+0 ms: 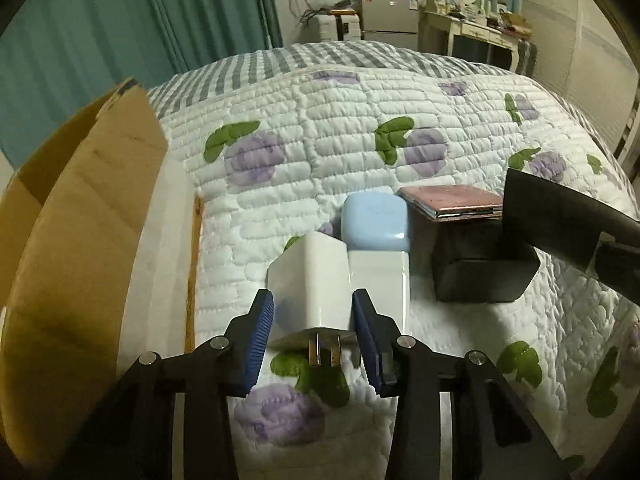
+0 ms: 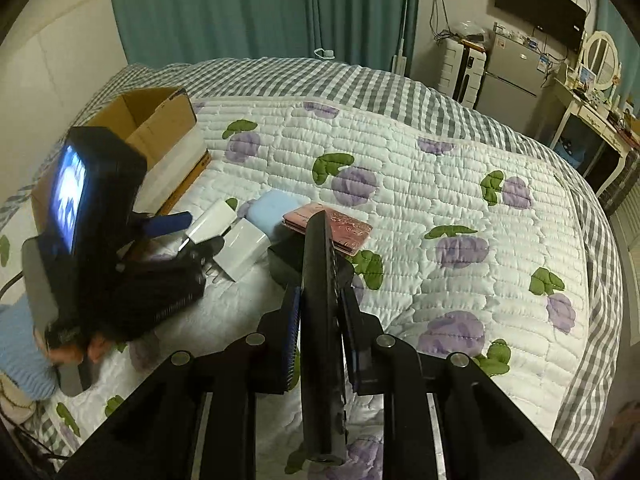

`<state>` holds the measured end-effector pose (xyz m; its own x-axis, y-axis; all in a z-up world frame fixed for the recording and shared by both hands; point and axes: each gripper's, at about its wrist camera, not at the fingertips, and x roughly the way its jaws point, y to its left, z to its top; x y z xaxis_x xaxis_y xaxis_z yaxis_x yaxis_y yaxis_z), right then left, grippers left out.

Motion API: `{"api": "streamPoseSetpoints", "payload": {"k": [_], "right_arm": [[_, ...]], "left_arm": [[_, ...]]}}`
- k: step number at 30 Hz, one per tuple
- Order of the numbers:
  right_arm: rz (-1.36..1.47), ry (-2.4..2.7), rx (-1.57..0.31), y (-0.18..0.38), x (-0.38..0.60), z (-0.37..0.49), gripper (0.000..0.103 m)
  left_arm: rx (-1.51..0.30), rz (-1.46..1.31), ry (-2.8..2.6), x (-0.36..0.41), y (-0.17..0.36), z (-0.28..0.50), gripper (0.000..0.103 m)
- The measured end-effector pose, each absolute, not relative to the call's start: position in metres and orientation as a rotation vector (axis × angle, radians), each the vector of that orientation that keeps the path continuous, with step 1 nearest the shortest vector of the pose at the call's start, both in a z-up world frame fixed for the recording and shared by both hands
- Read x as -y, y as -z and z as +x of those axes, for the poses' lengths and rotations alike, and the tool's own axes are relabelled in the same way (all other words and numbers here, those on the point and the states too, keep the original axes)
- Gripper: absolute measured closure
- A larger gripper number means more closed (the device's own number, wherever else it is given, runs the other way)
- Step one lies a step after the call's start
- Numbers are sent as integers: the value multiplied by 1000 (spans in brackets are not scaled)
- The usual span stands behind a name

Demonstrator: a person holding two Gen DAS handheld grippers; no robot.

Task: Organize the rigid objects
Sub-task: 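Drop the charger and remote into the cardboard box with both tools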

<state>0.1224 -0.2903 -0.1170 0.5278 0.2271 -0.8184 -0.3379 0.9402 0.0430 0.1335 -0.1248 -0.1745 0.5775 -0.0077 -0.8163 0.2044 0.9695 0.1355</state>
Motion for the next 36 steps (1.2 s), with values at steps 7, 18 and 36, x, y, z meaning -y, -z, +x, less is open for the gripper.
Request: {"api": "streamPoseSetpoints", "payload": {"k": [7,18,36], "right_arm": [[-126,-301,-960,121,290,129,84],[-144,-269,-913,109,288,123,84],[-99,-216,-733,8,243,77,84]], "left_arm": [[-940,258,131,128,169,126,68],[-902,168,235,123,137,98,73],[-684,104,310,59,-10,57,74]]}}
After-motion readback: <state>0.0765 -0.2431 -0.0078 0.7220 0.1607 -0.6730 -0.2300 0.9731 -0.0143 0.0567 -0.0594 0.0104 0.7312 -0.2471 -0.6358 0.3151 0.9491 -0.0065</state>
